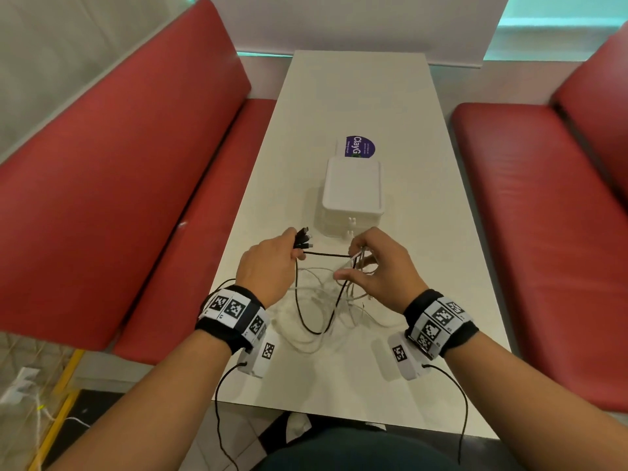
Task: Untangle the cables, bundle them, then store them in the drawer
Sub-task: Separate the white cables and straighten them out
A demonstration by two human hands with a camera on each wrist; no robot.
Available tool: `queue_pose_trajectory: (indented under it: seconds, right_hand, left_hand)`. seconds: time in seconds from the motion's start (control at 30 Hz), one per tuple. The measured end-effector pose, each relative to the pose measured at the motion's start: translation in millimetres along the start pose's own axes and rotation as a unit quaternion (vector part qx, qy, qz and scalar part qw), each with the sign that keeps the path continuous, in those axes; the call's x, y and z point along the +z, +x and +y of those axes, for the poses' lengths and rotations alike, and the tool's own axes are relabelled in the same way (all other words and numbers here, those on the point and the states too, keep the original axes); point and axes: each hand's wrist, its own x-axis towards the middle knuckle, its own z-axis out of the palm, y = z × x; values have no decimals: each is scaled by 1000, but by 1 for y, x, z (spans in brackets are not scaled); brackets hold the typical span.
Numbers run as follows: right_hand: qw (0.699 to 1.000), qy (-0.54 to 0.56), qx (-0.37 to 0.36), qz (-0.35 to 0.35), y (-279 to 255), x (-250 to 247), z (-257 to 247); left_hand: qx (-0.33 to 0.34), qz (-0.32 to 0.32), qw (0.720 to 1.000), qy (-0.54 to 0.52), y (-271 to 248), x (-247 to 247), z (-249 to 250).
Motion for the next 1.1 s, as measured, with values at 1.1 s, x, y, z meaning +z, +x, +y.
queue_pose_trajectory:
  seconds: [1.1]
  right_hand:
    - [941, -252, 223, 3, -1, 12, -1]
  left_hand:
    - [-8, -22, 979, -203, -11, -6, 35]
